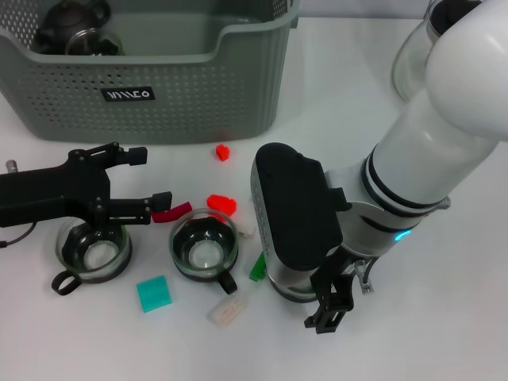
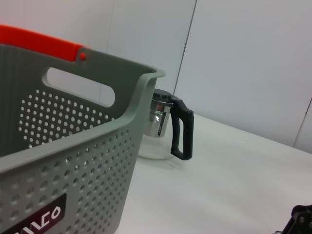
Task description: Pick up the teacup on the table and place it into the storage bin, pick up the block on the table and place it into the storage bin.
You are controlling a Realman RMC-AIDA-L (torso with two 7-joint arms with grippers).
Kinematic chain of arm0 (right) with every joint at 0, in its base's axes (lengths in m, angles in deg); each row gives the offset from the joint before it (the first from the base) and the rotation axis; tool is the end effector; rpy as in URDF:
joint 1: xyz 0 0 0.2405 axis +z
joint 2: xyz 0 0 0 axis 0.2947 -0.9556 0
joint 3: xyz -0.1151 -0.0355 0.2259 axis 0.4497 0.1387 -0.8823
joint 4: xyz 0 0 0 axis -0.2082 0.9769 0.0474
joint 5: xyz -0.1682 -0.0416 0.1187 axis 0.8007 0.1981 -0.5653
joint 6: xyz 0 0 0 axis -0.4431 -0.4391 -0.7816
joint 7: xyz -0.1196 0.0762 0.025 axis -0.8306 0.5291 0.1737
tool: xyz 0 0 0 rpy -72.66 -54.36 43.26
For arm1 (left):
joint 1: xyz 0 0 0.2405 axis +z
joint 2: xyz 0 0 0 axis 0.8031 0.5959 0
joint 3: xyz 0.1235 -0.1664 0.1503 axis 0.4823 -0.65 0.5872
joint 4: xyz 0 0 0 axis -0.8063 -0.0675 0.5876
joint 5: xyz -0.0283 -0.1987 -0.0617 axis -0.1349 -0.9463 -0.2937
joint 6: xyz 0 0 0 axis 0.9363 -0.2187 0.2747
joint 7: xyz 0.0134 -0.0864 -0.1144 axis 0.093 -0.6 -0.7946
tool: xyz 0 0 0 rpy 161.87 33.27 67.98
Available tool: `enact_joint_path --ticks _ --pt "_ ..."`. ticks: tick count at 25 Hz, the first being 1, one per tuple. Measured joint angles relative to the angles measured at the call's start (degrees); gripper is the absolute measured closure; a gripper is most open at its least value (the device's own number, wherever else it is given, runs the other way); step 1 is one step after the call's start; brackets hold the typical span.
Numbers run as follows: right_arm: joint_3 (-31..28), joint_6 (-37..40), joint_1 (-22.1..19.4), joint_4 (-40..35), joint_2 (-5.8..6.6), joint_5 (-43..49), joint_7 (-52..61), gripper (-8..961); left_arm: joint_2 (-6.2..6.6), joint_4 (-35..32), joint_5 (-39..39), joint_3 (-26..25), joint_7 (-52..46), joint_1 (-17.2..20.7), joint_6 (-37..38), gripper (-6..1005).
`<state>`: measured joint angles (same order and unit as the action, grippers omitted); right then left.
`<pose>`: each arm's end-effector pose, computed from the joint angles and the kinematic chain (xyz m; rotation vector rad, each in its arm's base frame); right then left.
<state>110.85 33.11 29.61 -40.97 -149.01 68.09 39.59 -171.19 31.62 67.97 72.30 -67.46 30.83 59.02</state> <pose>0.1144 0.2874 -0.1273 2.9010 0.2944 0.8324 -0.3225 0.2760 0.0268 -2.6375 -0.6435 -0.6845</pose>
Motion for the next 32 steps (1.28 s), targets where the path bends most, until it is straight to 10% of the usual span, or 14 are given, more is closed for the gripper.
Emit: enact_joint_path --ticks 11,32 --pt "0.02 0.53 0.06 0.34 0.0 0.0 0.75 34 0.06 -0.01 0.0 0.0 0.0 -0.15 -0.39 87" --pt "-0.62 2.38 -0.09 -1.05 0.14 -0.37 2.42 821 0.09 -0.01 0.0 0.0 0.0 0.01 -0.58 88"
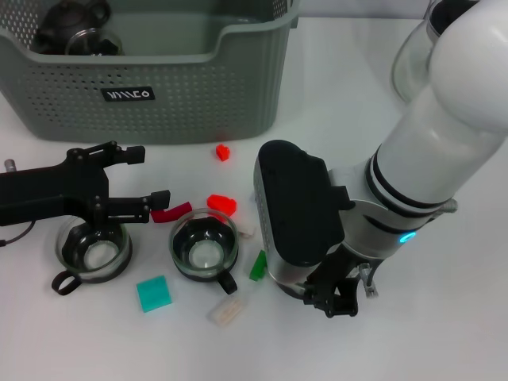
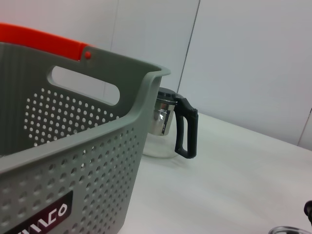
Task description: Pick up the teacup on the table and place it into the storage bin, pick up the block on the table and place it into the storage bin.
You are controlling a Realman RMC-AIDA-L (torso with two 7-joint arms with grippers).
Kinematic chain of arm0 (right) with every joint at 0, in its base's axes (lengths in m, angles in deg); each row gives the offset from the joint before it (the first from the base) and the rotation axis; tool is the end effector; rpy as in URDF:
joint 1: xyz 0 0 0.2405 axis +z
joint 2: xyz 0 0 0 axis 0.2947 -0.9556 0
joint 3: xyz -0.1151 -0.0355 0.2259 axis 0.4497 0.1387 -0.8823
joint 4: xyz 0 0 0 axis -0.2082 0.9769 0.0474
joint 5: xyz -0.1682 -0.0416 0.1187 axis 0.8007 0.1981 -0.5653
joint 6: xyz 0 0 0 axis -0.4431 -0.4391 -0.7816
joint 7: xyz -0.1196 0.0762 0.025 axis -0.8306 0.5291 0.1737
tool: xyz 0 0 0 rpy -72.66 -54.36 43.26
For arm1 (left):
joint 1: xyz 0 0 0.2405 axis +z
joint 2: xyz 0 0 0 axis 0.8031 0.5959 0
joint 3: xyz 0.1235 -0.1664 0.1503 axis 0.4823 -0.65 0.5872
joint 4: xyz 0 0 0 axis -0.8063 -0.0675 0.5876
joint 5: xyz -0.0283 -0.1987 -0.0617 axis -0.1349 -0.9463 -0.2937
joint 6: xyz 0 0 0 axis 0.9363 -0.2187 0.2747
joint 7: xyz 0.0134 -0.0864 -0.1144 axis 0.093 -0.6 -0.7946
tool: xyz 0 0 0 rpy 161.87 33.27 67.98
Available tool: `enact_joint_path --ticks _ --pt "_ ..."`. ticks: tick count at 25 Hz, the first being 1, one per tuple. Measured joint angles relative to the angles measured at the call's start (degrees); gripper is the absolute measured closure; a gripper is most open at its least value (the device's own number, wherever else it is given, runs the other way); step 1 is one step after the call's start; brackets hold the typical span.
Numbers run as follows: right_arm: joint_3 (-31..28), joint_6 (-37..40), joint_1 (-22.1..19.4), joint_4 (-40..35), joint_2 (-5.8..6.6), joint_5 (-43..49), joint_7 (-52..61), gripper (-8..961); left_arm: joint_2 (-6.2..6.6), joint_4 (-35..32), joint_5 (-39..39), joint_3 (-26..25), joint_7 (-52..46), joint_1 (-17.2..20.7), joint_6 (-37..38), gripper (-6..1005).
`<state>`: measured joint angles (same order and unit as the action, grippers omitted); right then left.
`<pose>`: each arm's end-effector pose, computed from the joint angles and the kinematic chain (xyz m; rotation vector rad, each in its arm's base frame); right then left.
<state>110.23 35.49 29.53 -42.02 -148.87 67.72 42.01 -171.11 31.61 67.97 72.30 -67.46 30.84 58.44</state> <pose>0.1131 0.2845 -0.1228 2.8925 0.2261 0.8450 -0.3240 0.2770 0.0274 -2.6303 -0.6456 -0.6733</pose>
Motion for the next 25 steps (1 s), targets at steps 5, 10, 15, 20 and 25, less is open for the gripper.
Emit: enact_joint_path --ticks 5,10,15,20,25 --pt "-3.44 3.65 -0.46 -3.12 0.22 0.23 1.35 897 0.1 0.0 0.0 0.0 0.05 0.0 0.09 89" --pt "-11.53 10.98 -1.26 -7.49 0.38 0.34 1.92 898 0.17 -0.11 0.0 0.01 0.07 0.0 0.23 89" --pt "-22.61 18.62 0.64 -11.22 0.39 -0.67 2.63 896 0.25 -0.21 0.0 0.0 0.09 -0.08 0.26 89" --pt "-33.47 21.26 6.57 -10.52 0.35 -1.77 1.92 893 0.3 -0.08 0.03 0.06 0.15 -0.33 0.26 89" --pt "-38.85 17.29 13.35 -5.38 0.26 -2.94 -1.45 890 0.3 -0.04 0.1 0.2 0.25 -0.49 0.13 90"
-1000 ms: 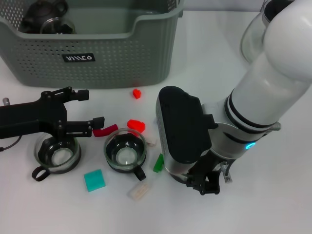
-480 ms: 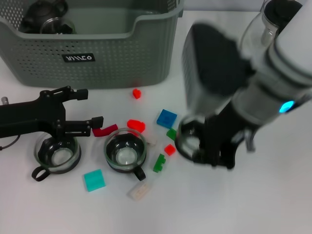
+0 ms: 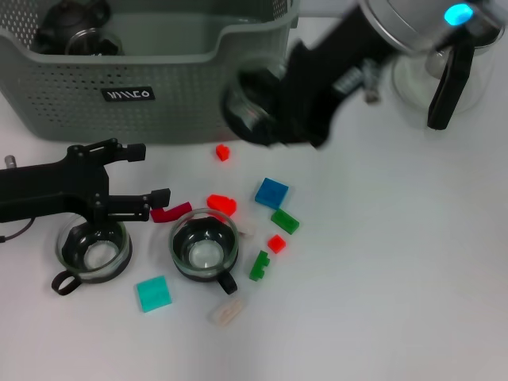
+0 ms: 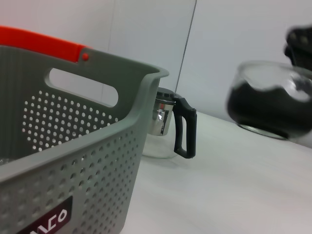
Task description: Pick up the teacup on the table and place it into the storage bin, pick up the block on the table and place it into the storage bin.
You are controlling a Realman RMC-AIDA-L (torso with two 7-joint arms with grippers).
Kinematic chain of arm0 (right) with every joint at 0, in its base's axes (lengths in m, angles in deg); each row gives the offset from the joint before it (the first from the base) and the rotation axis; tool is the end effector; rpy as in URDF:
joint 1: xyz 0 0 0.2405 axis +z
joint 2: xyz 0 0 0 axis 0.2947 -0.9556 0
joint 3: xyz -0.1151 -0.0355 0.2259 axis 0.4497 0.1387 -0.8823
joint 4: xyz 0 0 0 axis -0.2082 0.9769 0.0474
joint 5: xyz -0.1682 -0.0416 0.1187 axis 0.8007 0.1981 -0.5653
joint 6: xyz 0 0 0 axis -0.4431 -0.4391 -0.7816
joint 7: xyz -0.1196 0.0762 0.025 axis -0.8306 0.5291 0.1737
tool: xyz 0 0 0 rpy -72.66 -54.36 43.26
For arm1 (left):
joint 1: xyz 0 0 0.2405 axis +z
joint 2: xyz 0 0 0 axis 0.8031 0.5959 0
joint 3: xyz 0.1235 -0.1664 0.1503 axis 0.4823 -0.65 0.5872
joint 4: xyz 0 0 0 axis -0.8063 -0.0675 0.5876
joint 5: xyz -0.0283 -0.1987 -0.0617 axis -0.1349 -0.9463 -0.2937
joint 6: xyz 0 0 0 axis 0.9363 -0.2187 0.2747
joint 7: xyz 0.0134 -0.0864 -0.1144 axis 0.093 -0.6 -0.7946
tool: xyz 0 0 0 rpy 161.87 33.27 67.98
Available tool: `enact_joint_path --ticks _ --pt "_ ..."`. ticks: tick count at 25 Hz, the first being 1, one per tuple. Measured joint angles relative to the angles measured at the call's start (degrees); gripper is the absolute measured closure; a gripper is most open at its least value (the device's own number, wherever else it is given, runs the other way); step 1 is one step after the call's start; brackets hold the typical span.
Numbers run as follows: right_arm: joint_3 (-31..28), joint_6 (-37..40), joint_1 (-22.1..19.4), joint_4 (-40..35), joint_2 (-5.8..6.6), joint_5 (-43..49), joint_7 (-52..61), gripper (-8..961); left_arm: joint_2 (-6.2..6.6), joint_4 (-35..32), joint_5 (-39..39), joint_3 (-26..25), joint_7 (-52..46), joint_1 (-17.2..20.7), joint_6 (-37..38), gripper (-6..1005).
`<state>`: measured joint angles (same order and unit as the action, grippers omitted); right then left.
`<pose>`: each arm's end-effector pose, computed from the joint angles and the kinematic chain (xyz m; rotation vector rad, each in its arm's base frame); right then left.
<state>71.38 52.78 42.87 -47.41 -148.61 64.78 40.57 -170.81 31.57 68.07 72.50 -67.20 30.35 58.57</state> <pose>0.0065 0.3499 -0.0186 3.1149 0.0492 0.3588 -0.3223 0.2798 0.0291 -2.6405 -0.6245 -0.6664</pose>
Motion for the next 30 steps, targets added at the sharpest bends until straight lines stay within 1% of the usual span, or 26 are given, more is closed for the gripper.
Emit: enact_joint_path --ticks 3,7,9,12,15,18,23,28,29,30 --pt "-0.67 -3.33 3.69 3.61 0.06 -0.36 -1.84 888 0.05 -0.05 -0.03 -0.08 0.01 -0.08 0.19 90" --pt "-2.73 -8.62 9.04 10.21 0.11 -0.38 -5.26 885 0.06 -0.12 -0.05 -0.1 0.01 -0.13 0.11 90" --pt "-3.74 -11.76 11.14 13.08 0.11 -0.36 -7.3 884 0.05 -0.13 -0.06 -0.12 0.01 -0.13 0.14 90" --pt "-4.1 -16.57 12.96 15.87 -0.01 -0.82 -9.94 882 0.05 -0.19 -0.07 -0.12 -0.1 -0.18 0.27 90" --pt "-3.59 -22.71 13.75 18.53 -0.06 -2.42 -12.47 880 0.05 -0.2 -0.09 -0.11 -0.21 -0.29 0.23 91" --pt "-2.32 -30.92 13.65 22.69 -0.17 -4.95 -15.74 878 0.1 -0.16 -0.11 -0.11 -0.25 -0.36 0.18 91" --pt "0.74 -45.48 12.86 32.18 -0.3 -12.34 -25.11 875 0.08 -0.24 -0.11 -0.2 -0.45 -0.43 1.69 91" --pt "8.15 -60.94 11.87 39.73 -0.5 -21.78 -33.39 871 0.06 -0.29 -0.1 -0.2 -0.48 -0.59 2.71 91" --pt "10.96 -66.07 11.8 42.42 -0.53 -25.09 -36.42 871 0.07 -0.31 -0.1 -0.2 -0.49 -0.62 2.73 91" --pt "11.9 -68.13 11.75 43.39 -0.6 -26.28 -37.66 870 0.09 -0.34 -0.1 -0.2 -0.49 -0.64 2.74 92"
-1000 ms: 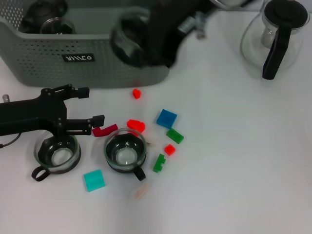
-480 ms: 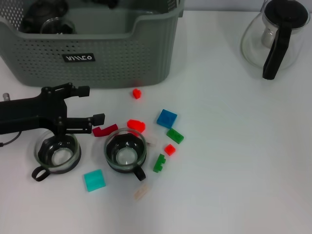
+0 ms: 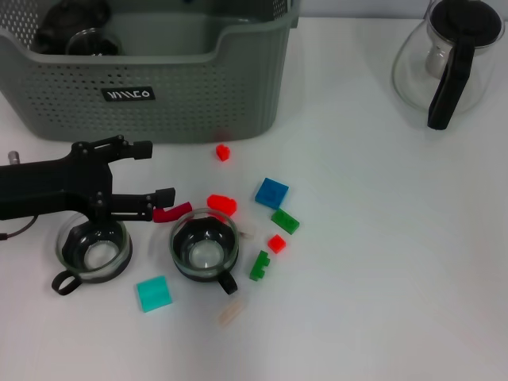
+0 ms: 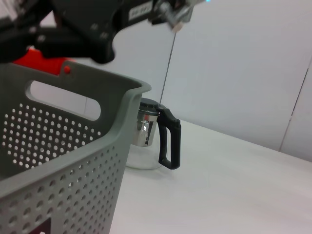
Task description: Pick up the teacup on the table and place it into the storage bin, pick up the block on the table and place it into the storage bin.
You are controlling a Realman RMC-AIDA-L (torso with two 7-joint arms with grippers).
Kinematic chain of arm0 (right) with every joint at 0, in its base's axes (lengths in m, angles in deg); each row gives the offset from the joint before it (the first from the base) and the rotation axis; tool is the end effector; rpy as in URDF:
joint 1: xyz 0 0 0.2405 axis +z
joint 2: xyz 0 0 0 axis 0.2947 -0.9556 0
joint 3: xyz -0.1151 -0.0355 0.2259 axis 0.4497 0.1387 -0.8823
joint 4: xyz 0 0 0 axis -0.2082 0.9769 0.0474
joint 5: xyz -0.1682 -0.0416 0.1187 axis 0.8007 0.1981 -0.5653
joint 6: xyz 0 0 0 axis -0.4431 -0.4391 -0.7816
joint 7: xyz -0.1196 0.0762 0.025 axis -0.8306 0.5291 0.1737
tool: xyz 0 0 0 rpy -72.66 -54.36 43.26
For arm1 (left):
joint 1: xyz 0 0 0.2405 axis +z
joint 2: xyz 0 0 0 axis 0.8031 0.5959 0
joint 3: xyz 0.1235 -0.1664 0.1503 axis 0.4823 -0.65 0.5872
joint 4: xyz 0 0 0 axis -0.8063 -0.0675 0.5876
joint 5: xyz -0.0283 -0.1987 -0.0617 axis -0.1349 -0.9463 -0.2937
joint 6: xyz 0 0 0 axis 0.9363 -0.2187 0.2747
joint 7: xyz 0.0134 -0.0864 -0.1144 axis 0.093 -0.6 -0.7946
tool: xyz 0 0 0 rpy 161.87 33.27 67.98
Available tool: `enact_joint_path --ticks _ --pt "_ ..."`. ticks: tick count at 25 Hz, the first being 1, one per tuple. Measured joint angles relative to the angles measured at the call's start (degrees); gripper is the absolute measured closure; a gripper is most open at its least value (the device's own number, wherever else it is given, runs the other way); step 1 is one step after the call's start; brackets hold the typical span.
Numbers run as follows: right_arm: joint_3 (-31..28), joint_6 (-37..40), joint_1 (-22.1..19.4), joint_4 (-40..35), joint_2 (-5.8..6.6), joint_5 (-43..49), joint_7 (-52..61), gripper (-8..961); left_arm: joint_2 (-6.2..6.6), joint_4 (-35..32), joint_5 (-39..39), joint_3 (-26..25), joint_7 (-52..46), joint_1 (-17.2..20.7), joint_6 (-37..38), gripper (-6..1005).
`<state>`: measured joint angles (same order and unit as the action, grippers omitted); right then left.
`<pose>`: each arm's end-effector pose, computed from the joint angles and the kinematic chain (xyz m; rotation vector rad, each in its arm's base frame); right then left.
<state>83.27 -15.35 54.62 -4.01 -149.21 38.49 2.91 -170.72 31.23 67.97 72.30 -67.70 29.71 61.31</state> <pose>-0.0120 0.4587 -0.1064 -2.5827 -0.3691 0.1379 -0.3145 0.2796 0.0314 -2.6709 -0.6029 -0.7121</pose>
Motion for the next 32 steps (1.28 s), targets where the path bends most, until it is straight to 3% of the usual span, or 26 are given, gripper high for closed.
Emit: enact_joint_path --ticks 12,32 --pt "3.57 -10.81 -1.17 6.18 -0.15 -11.38 -12.14 862 0.22 0.31 0.03 0.09 -0.11 -1.28 -0.41 92" --pt "3.77 -10.76 -2.0 8.72 -0.12 -15.49 -15.75 849 0.05 0.38 0.45 0.09 -0.74 -1.24 -0.02 93"
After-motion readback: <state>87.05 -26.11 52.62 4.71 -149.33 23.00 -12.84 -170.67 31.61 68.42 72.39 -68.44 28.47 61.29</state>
